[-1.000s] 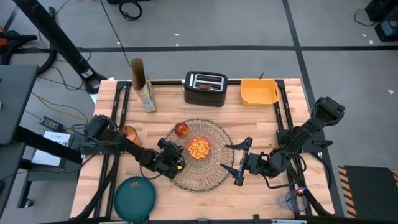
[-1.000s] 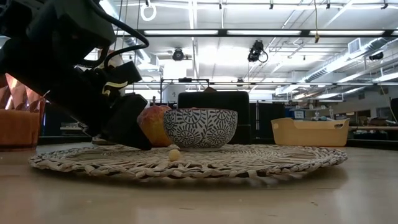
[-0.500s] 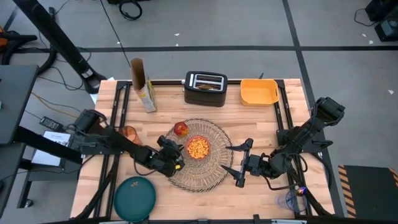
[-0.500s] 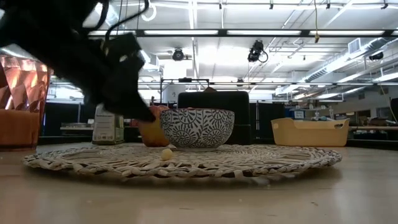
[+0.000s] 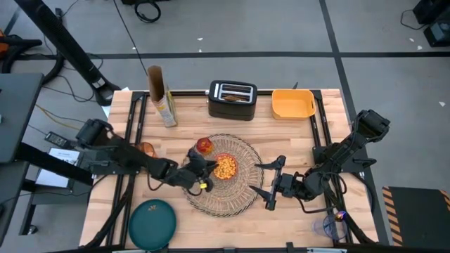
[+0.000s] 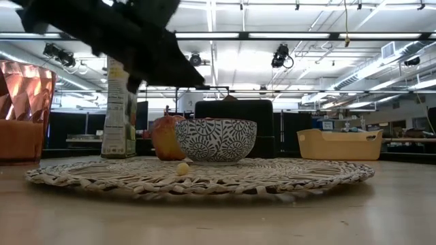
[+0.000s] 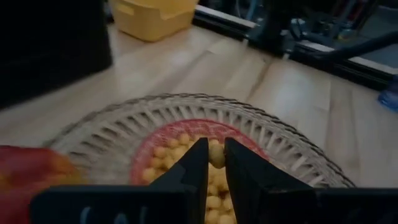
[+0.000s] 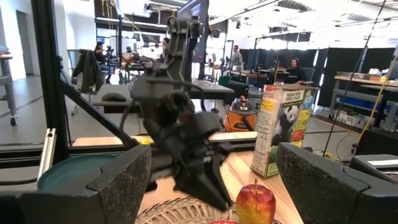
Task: Arrange a breakfast setting
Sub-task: Pour the cereal into the red patterned bowl
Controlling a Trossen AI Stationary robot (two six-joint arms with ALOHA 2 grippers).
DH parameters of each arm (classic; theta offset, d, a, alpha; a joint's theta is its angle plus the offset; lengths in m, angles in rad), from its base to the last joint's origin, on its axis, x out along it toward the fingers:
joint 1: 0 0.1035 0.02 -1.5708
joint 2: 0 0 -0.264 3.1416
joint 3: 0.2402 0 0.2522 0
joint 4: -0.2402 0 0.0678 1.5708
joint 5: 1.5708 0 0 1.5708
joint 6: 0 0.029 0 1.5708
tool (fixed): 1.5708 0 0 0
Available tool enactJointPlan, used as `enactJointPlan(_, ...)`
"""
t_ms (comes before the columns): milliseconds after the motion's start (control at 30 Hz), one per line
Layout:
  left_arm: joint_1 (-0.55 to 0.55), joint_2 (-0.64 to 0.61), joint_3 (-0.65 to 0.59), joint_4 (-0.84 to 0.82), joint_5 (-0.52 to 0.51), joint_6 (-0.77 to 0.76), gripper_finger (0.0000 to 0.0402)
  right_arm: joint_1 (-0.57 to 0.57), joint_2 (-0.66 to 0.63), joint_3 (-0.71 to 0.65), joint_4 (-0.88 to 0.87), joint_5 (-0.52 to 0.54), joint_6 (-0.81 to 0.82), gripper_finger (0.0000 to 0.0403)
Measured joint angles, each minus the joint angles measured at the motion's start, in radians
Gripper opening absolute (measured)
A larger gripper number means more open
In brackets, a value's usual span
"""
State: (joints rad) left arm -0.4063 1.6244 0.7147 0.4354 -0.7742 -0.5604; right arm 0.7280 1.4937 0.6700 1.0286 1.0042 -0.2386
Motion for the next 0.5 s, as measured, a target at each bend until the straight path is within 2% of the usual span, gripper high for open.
enactJointPlan(133, 0.017, 0.076, 0.0, 0.058, 0.037, 0.002, 0.0055, 0.0, 0.0, 0.0, 0.0, -0.002, 0.0, 0.0348)
enactJointPlan(267, 0.024, 0.096, 0.0, 0.078, 0.049, 0.014, 0.0066, 0.001, 0.0, 0.0, -0.005, -0.002, 0.0, 0.0348)
enactJointPlan(500, 0.021, 0.096, 0.0, 0.086, 0.072, 0.102, 0.0148, 0.001, 0.0, 0.0, -0.008, -0.002, 0.0, 0.0348)
